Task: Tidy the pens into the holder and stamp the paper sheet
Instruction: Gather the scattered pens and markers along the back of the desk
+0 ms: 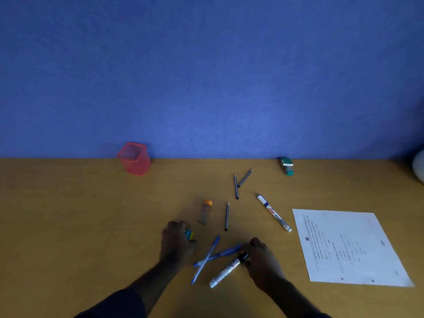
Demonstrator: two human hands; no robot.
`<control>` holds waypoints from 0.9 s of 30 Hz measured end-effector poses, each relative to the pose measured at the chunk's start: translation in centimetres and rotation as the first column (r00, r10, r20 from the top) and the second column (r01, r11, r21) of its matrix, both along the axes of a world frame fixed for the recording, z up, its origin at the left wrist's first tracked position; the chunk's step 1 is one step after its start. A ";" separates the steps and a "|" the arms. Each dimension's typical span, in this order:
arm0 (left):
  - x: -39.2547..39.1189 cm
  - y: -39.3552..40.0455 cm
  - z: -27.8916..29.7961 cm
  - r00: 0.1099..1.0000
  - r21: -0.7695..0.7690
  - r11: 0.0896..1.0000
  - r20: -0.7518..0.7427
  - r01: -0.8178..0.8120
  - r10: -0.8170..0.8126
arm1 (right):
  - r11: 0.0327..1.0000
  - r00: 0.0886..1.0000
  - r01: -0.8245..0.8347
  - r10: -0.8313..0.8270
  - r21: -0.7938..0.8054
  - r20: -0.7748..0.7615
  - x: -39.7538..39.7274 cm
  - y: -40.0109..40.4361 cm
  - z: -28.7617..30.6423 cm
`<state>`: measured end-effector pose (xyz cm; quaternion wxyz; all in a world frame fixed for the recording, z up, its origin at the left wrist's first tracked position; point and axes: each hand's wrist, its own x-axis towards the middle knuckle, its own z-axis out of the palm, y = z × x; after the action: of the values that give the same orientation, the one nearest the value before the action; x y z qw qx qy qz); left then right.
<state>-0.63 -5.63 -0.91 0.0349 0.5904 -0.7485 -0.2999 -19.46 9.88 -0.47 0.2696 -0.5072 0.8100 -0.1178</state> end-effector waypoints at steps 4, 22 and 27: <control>1.9 -2.8 -0.2 0.998 -0.098 0.993 0.036 0.058 -0.055 | 0.996 0.999 -0.050 0.052 0.070 -0.017 -1.0 -1.3 0.0; 1.1 -12.1 -0.7 0.974 -0.096 0.991 -0.212 -0.097 0.075 | 0.989 0.984 0.149 -0.148 -0.007 0.100 3.8 -18.0 -0.6; -0.6 -16.4 -0.5 0.974 -0.114 0.989 -0.214 -0.099 0.073 | 0.937 0.925 0.332 -0.302 -0.104 0.228 3.4 -22.8 -1.2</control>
<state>-1.20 -22.04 -1.41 0.1628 0.5843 -0.7314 -0.3115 -16.08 -12.91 -1.70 0.2939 -0.3717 0.8384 -0.2694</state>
